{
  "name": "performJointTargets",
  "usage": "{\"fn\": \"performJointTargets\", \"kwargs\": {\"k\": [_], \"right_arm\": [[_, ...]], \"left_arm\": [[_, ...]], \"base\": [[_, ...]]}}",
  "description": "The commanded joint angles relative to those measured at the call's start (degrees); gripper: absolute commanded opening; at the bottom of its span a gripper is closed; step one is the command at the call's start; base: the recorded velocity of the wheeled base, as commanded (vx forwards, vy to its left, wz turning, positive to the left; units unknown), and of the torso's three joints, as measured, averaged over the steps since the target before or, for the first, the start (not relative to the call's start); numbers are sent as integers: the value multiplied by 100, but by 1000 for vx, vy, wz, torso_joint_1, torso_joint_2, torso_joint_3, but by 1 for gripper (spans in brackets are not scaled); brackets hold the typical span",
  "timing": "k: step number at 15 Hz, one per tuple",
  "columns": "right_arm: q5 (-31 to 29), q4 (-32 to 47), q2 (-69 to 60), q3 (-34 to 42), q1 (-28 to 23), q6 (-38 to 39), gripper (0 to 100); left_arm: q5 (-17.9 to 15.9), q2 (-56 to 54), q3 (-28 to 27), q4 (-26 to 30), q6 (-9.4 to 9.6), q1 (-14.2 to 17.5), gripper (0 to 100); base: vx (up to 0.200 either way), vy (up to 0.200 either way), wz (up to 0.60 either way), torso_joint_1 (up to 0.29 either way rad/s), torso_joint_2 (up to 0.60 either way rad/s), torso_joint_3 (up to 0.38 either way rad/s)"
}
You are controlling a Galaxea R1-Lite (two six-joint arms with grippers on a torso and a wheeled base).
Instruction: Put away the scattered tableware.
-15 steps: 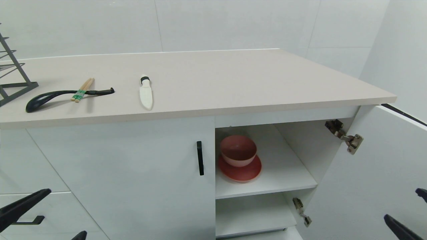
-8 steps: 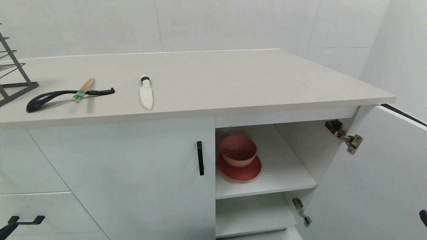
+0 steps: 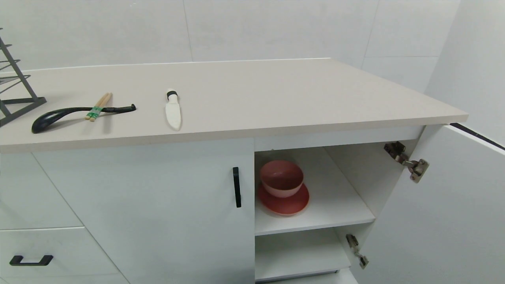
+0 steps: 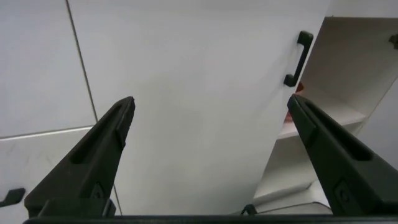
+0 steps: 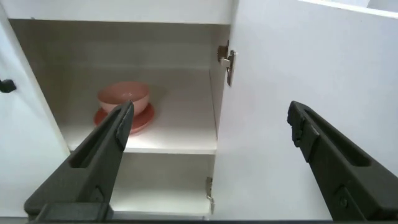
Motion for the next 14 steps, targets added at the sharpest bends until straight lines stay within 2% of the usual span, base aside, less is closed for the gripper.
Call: {"fn": "performJointTargets", "kwargs": {"k": [1,3,5,6,7,8,9,10,14], "right_arm": [[131,161,-217,13,-337,-9,100],[553,680,-736,13,-741,-9,100],[597,812,-815,13,-768,35,100],[597,856,-815,22,-768,35,100],[588,943,-815,31,-768,44,100],[570,1102,-815,31,-768,62,100],[562,1225,-815,39,-768,70,100],[570,1497,-815,22,-768,88,100],[526,1523,-815,39,-777,369,100]], "left_arm": [[1,-167,0,-50,9,24,100],[133,-167,0,-50,27,24,100],[432,-167,0,310,71,24,100],[449,-158,-9,627,71,24,100],[476,-167,0,574,71,24,100],[704,-167,0,609,176,24,100],[1065,-167,0,688,361,24,100],[1337,-167,-18,1031,554,24,100],[1267,-167,-9,987,554,24,100]], "base": [[0,0,0,0,0,0],[0,0,0,0,0,0],[0,0,0,0,0,0],[0,0,0,0,0,0],[0,0,0,0,0,0],[0,0,0,0,0,0],[0,0,0,0,0,0],[0,0,0,0,0,0],[0,0,0,0,0,0]]}}
